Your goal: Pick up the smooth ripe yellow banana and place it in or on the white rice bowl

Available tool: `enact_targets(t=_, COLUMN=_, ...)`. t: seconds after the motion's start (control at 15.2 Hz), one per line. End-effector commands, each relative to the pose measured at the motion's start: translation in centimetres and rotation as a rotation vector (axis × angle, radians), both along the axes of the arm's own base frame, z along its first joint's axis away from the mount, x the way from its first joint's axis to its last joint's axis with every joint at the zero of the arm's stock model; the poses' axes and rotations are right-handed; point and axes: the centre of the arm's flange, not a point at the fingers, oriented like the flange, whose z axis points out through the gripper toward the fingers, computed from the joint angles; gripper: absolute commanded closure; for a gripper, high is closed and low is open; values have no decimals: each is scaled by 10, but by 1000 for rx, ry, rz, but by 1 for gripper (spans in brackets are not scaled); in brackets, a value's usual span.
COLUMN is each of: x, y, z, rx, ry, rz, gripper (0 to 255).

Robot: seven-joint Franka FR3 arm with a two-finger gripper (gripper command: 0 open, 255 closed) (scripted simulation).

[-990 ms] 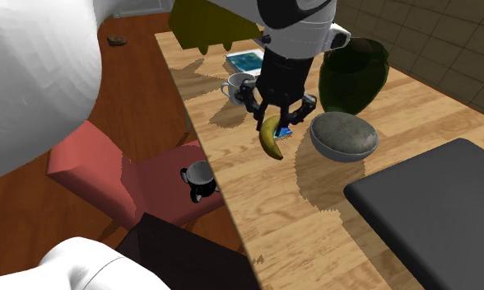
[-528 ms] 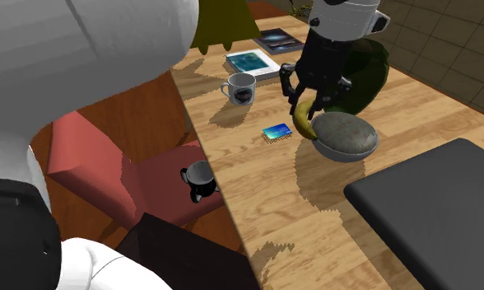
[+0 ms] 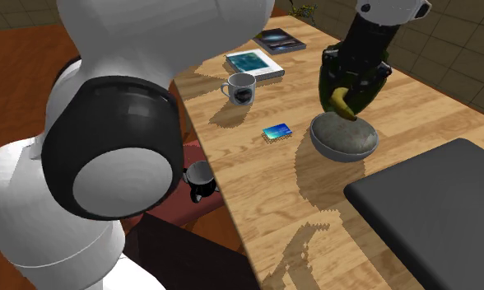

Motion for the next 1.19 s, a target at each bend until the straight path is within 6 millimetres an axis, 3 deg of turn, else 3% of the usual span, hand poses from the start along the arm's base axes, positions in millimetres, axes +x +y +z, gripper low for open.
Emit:
enact_targets(t=0.0, x=23, y=-14, z=-1, rx=0, ry=0, rz=4, gripper=255)
enact_targets(t=0.07, x=41, y=-28, z=0, rx=0, ry=0, rz=4, gripper=255)
enact_targets(t=1.12, x=41, y=-28, z=-83, rx=0, ry=0, rz=4, gripper=255)
